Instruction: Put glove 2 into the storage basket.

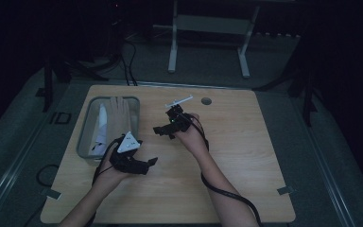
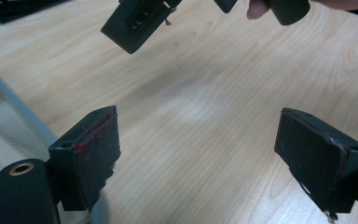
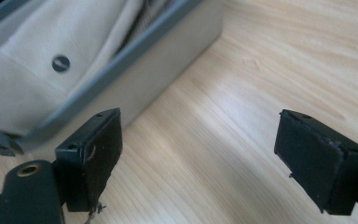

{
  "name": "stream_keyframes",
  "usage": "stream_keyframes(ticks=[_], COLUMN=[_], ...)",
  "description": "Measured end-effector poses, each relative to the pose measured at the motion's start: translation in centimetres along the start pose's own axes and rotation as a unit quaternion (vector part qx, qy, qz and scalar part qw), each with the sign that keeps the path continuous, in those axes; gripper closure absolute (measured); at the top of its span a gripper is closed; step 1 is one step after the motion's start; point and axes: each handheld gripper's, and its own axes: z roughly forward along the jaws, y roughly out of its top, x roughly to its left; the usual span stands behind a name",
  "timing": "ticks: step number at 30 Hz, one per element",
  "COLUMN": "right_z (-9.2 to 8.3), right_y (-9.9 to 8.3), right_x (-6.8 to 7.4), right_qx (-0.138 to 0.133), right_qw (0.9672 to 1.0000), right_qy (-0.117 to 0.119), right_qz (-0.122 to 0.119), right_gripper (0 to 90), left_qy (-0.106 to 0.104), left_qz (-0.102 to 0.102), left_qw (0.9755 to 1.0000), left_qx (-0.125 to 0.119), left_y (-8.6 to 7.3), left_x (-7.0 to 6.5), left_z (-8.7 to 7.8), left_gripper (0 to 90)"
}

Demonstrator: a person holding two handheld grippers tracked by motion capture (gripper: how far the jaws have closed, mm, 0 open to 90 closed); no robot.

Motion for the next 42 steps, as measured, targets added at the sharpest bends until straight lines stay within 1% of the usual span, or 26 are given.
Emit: stream_keyframes(ticks=[4, 8, 12, 14, 16, 21, 23, 27, 29, 31, 33, 35, 37, 42], right_z=[-0.4, -0.5, -0.6, -0.7, -0.8, -0.9, -0.9, -1.0, -1.1, -1.1, -1.1, -1.1, -1.1, -1.4], right_y=[-1.1, -2.3, -3.6, -4.3, -4.8, -6.2, -6.7, -7.6, -8.1, -8.7, -9.2, -9.6, -10.0, -10.5], right_x=[-0.6, -1.0, -1.8, -2.1, -2.4, -3.2, -3.4, -3.7, -4.0, -4.2, -4.3, -4.6, -4.8, -5.0], right_qx=[-0.004, -0.001, 0.002, 0.001, 0.002, 0.007, 0.008, 0.012, 0.013, 0.013, 0.018, 0.022, 0.024, 0.016], right_qw=[0.9999, 0.9999, 0.9997, 0.9996, 0.9997, 0.9995, 0.9994, 0.9994, 0.9993, 0.9993, 0.9992, 0.9990, 0.9989, 0.9992], right_qy=[0.001, 0.000, -0.003, -0.004, -0.005, -0.011, -0.009, -0.016, -0.019, -0.016, -0.021, -0.019, -0.020, -0.021], right_qz=[0.009, 0.014, 0.022, 0.026, 0.025, 0.031, 0.033, 0.027, 0.029, 0.030, 0.030, 0.033, 0.034, 0.031], right_gripper=[15.2, 15.2, 15.1, 15.2, 15.2, 15.2, 15.2, 15.2, 15.2, 15.2, 15.2, 15.2, 15.3, 16.2], left_qy=[-0.012, -0.021, -0.029, -0.033, -0.036, -0.053, -0.058, -0.064, -0.068, -0.069, -0.072, -0.076, -0.080, -0.083], left_qz=[0.002, 0.009, 0.008, 0.012, 0.010, 0.013, 0.018, 0.024, 0.020, 0.024, 0.021, 0.022, 0.020, 0.018], left_qw=[0.9999, 0.9997, 0.9994, 0.9993, 0.9991, 0.9980, 0.9976, 0.9970, 0.9968, 0.9966, 0.9963, 0.9957, 0.9955, 0.9953], left_qx=[0.005, 0.009, 0.013, 0.015, 0.020, 0.032, 0.033, 0.036, 0.037, 0.038, 0.041, 0.047, 0.046, 0.045], left_y=[0.0, -0.1, -0.3, -0.5, -0.6, -1.1, -1.3, -1.4, -1.4, -1.5, -1.6, -1.7, -1.7, -1.7], left_x=[-0.5, -1.1, -1.5, -1.7, -1.9, -2.3, -2.5, -2.8, -2.8, -2.9, -3.0, -3.0, -3.1, -3.0], left_z=[0.8, 1.5, 2.3, 2.6, 3.0, 4.0, 4.4, 4.8, 4.9, 5.1, 5.3, 5.5, 5.6, 5.7], left_gripper=[14.4, 14.4, 14.4, 14.4, 14.4, 14.4, 14.4, 14.4, 14.4, 14.4, 14.4, 14.4, 14.4, 14.4])
